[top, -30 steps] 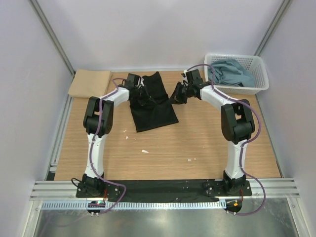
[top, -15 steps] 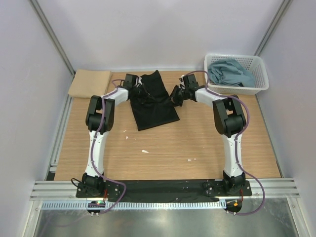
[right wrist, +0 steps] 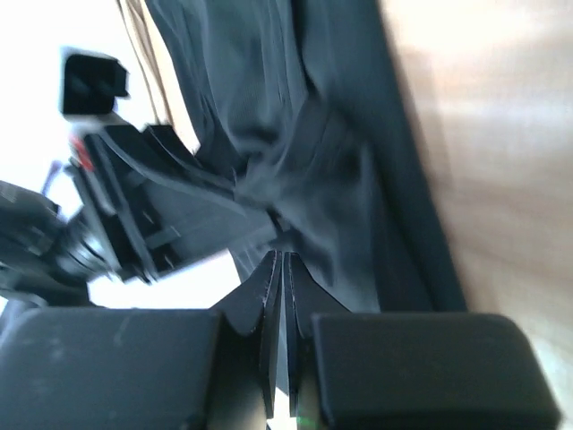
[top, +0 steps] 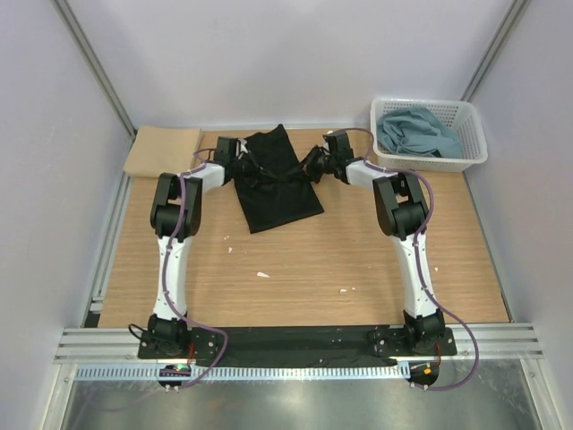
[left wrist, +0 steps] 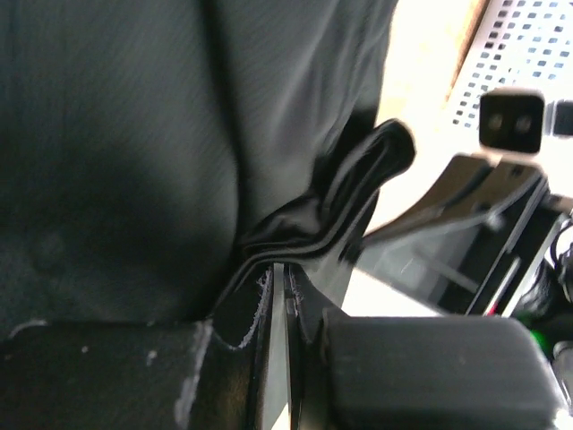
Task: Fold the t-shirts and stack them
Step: Fold the tshirt
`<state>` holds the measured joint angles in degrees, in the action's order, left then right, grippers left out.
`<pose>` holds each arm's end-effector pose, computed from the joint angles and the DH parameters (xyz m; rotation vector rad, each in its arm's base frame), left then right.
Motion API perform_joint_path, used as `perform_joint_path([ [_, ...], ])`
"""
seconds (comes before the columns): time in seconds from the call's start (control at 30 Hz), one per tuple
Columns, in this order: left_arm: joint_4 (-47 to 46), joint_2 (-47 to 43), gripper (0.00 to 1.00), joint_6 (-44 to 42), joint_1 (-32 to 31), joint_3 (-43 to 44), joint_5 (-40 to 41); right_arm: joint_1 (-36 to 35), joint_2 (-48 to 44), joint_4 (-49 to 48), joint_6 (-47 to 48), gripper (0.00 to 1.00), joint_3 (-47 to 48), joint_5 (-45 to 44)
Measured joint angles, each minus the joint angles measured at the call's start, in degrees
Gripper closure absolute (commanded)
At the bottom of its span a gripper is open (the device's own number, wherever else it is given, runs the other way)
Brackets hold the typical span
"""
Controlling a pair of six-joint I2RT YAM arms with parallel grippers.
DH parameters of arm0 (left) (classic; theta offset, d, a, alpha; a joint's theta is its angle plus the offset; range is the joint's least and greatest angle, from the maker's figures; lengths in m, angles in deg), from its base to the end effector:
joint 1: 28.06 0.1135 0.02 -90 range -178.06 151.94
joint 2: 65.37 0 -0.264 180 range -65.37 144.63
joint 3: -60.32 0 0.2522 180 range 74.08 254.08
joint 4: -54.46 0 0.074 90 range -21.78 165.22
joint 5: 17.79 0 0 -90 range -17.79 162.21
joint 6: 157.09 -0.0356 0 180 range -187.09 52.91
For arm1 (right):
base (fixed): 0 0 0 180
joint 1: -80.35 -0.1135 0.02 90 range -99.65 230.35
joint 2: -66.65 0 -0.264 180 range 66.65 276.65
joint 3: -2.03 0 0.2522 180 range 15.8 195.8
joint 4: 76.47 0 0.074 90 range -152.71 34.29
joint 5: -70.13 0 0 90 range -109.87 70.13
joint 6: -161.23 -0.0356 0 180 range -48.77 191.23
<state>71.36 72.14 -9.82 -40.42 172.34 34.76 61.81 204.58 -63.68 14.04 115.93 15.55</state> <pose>0.5012 -0.1320 0.1143 -0.6081 2.4481 -1.3226 0.4948 0.1877 0.1260 0.4360 2.4125 1.3541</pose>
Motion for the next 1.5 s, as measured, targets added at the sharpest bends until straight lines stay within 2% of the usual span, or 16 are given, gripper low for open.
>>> perform_joint_path([
  [0.33,-1.64,-6.21,0.9,0.81,0.52,-7.17,-1.7,1.05,9.05,-8.76,-9.25,0.92,6.8,0.39],
  [0.53,-3.26,-9.86,0.9,0.72,4.2,-8.96,-3.26,1.75,10.62,-12.61,-13.42,0.91,7.02,0.96],
  [0.8,-3.74,-8.85,0.91,-0.79,9.75,-9.66,-3.8,2.64,11.3,-13.94,-15.69,0.89,7.08,0.52],
  [1.03,-3.17,-4.33,0.92,-3.41,10.21,-9.38,-3.78,3.04,11.72,-14.73,-16.02,0.89,7.34,0.52],
  [1.17,-0.63,-3.37,0.89,-5.66,10.21,-7.04,-4.11,3.32,12.44,-13.22,-15.43,0.89,9.2,0.74],
  [1.2,1.18,-3.37,0.85,-6.95,10.21,-5.77,-3.52,3.43,12.57,-12.17,-14.93,0.89,9.94,0.81],
  [1.3,8.7,-3.3,0.8,-11.37,10.21,0.02,-1.2,4.09,12.61,-8.02,-12.98,0.88,12.31,0.76],
  [1.4,14.12,-3.48,0.79,-14.43,10.23,6.05,0.2,5.25,12.55,-4.13,-10.49,0.87,14.16,0.72],
  [1.5,17.51,-5.75,0.79,-15.98,10.21,7.89,0.92,6.54,12.22,2.01,-6.34,0.85,15.78,0.52],
])
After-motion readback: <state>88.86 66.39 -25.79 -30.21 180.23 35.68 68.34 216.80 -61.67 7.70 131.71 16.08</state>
